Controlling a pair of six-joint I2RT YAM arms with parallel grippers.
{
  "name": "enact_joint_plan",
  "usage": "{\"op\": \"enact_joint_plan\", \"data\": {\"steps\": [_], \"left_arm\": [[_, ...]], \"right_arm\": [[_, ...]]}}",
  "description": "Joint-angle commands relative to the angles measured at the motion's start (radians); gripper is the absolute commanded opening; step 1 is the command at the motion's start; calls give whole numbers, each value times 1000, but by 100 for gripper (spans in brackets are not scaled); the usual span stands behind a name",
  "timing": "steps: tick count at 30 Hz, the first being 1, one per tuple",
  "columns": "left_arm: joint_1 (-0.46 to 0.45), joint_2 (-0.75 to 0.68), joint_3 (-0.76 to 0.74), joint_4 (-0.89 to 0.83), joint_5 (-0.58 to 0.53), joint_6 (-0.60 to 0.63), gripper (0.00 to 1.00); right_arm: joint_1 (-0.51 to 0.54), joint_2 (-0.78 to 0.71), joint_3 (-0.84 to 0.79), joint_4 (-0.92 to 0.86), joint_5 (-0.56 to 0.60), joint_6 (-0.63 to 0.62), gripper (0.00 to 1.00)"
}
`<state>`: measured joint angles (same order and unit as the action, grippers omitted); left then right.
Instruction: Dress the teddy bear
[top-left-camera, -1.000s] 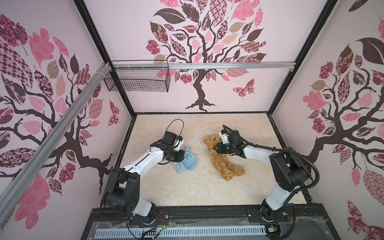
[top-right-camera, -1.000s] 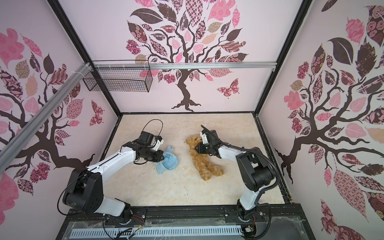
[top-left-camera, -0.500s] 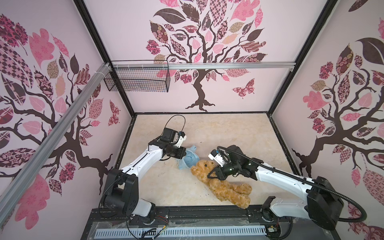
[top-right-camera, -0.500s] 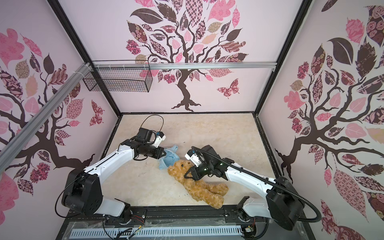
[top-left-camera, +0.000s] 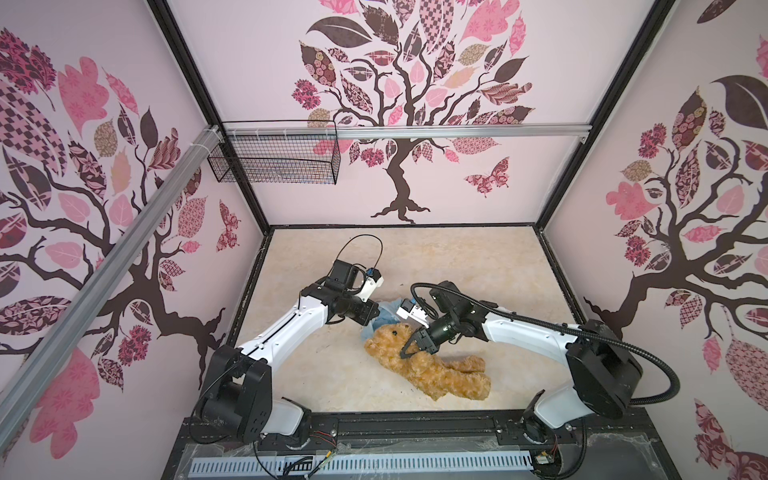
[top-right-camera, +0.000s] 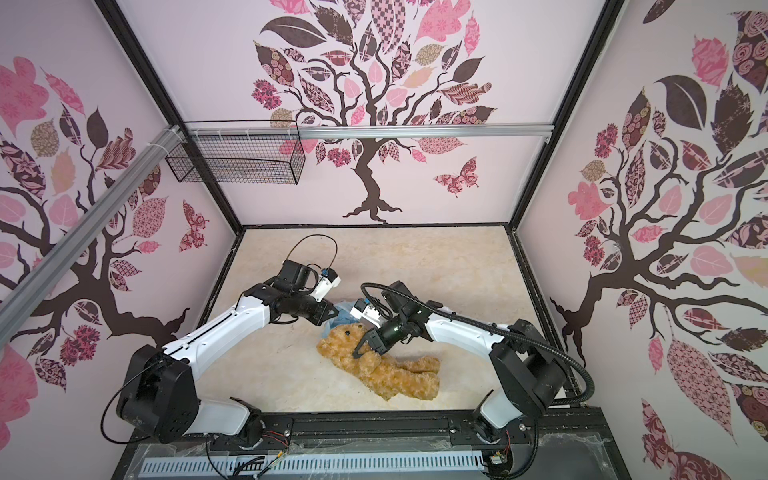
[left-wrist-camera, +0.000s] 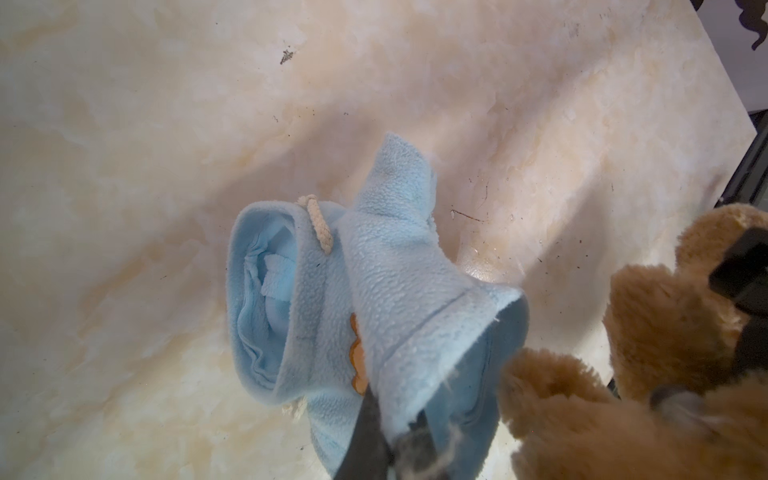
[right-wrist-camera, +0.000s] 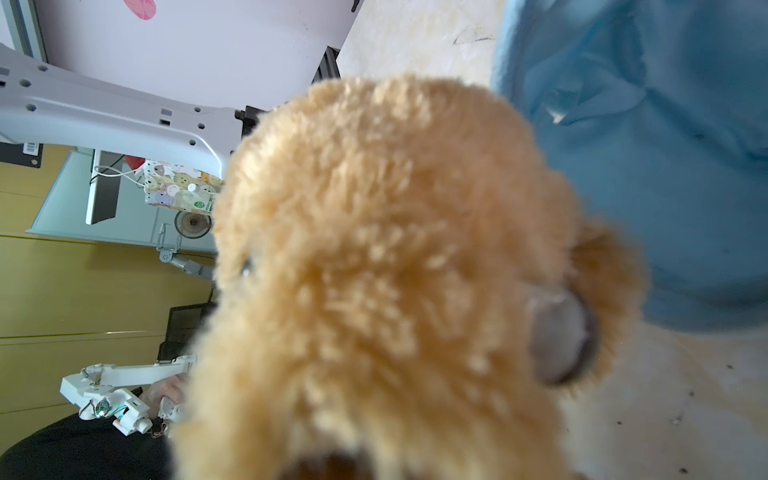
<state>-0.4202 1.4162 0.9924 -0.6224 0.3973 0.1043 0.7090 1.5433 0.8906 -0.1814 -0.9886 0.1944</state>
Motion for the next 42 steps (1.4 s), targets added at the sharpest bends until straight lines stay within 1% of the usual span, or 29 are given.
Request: {"op": "enact_joint_plan", "data": {"steps": [1,4,7,11,13,16,18,21,23,28,29,31,34,38,39,42], "left_arm": [[-7,-16,-25,-2,-3,28,0],[-14,-16,-28,-4,8,32,0],[-24,-17,-34,-10,12,44,0],[-39,-13,-38,-14,17,57,0],[-40,-9,-36,-15,20,55,0],[-39,-1,-28,-20,16,51,0],[-40,3,-23,-22,14,46,0],[-39,6,-20,-21,4,43,0],[-39,6,-17,-20,-12,39,0],[-40,17,-5,-21,-46,19,0],[-40,22,1,-23,-51,13,0],[-40,30,11,-31,-57,0,0],[-40,46,30,-43,-55,-26,0],[-40,68,53,-74,-48,-48,0],[-40,70,56,-80,-46,-51,0],[-41,75,60,-90,-46,-54,0]], "right_arm": [[-55,44,13,55,-50,8,21],[-90,95,29,69,-23,9,19],[-96,113,38,109,69,27,16],[-92,59,-39,306,185,136,15],[-84,28,-70,350,260,155,14],[-51,-16,-100,359,375,141,13],[-24,-43,-112,338,473,127,13],[-5,-78,-121,301,546,117,13],[-2,-111,-135,298,527,122,13],[-3,-179,-172,298,348,132,15],[-3,-193,-174,280,332,136,15],[-3,-219,-175,231,360,134,15],[-1,-255,-171,155,478,118,13],[44,-280,-148,78,768,107,13],[50,-276,-140,60,823,108,13],[56,-268,-128,38,925,110,12]]}}
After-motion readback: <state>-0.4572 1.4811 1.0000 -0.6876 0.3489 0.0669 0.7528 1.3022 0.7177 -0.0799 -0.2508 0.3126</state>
